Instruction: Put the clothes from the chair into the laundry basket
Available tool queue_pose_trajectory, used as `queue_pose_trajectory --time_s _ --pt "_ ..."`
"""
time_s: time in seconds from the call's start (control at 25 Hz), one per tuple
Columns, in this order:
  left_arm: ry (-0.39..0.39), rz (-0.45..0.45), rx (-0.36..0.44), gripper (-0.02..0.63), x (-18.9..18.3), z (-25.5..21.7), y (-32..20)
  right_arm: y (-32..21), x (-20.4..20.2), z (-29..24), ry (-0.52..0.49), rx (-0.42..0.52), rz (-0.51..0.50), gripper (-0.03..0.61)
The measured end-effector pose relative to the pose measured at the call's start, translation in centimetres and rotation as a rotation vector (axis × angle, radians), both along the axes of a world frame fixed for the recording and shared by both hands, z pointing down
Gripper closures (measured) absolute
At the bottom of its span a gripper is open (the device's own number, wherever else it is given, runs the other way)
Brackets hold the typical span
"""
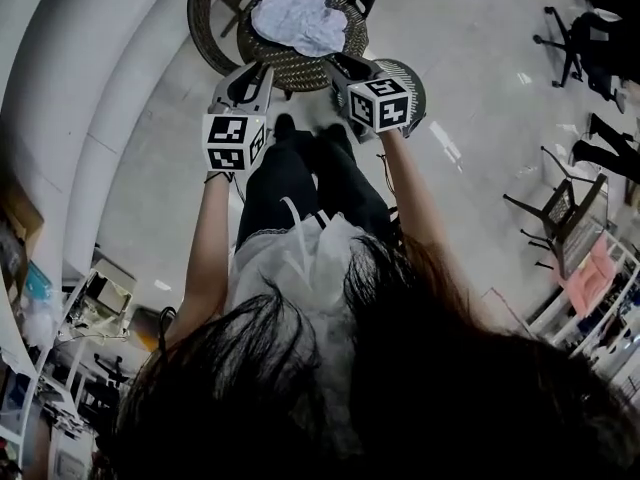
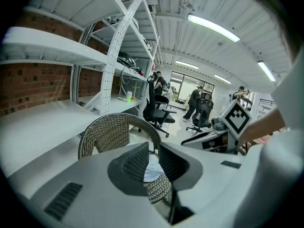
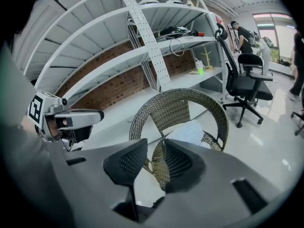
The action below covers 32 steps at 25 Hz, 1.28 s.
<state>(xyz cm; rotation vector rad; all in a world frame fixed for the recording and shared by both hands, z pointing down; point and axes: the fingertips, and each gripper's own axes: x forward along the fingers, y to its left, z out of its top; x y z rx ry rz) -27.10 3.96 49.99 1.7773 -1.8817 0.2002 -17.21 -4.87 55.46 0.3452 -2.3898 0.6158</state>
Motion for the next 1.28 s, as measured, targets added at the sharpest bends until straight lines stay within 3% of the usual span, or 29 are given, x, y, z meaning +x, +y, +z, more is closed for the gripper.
queue_pose_trajectory --time_s 0.24,0.36,0.64,0.88,1.08,1.28 --pt "0.038 -0.055 -0.01 0.54 -1.6 2.1 -0.2 -1.5 -2.3 4.6 0.111 0.034 -0.106 0.359" --pt "0.055 -0.093 -0.019 0.54 -2.0 3.4 -0.5 -2.4 -2.9 7.4 0.165 0.048 -0.148 0.33" --pt "0.044 -0.102 -0.046 0.54 -2.8 6.8 -3.5 -5.5 -4.5 14.6 0.308 0.125 -0.29 0.314" --pt "0.034 -0.088 -0.106 0.54 -3.4 10.8 -5.0 -6.4 -6.4 20.1 0.382 0.193 -0.472 0.302" --pt "0.05 -0.115 -0.146 0.54 -4.0 13.6 -5.3 -6.6 -7.4 24.8 0.475 0.324 -0.675 0.29" --pt "0.068 -0.141 -0.181 0.54 -4.4 16.0 -5.4 -7.5 -9.4 28.1 0.512 0.411 -0.776 0.281"
